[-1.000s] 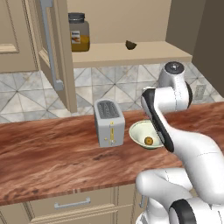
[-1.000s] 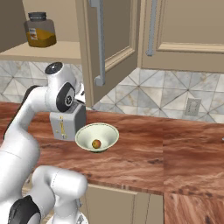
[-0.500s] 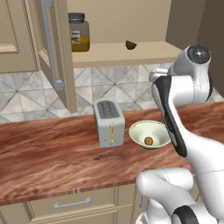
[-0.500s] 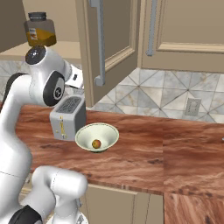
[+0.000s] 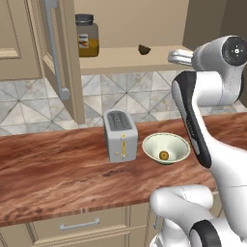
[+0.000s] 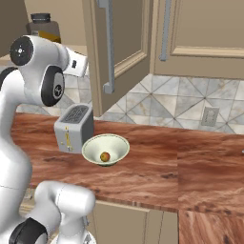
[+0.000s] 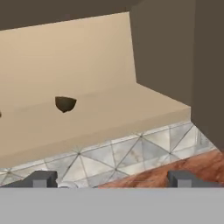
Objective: Open the cabinet. Pick the kiwi and apple from the cabinet and place them into the bowl. Then close the cabinet.
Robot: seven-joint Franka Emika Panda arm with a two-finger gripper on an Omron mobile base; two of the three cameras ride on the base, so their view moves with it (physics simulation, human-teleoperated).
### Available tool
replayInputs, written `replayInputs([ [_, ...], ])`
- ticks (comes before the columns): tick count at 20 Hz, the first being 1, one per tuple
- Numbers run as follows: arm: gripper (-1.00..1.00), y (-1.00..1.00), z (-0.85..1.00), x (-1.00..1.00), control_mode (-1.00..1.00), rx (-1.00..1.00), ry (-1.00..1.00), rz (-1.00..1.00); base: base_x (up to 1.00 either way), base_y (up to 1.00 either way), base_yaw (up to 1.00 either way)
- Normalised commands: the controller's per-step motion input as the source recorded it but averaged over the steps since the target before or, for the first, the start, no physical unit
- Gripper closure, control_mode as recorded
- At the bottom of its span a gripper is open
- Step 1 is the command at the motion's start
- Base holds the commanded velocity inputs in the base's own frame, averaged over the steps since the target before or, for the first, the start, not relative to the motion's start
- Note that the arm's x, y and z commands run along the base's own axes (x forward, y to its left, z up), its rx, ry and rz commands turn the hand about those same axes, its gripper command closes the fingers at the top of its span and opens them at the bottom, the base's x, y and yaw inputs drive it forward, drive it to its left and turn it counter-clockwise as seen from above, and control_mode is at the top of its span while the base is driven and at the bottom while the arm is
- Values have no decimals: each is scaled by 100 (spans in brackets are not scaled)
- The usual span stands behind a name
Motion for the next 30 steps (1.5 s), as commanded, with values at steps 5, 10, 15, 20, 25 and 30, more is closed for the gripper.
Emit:
replayInputs([
  [5,-100,24,59,31,-100,-1,-19,0,0,0,0],
  [10,-100,31,14,44,-100,0,-3,11,0,0,0],
  [15,-100,10,0,18,-100,6,7,27,0,0,0],
  [20,-100,2,0,2,-100,1,1,9,0,0,0],
  [25,-100,1,0,15,-100,-1,0,0,0,0,0],
  [30,-100,4,0,43,-100,-1,0,-1,0,0,0],
])
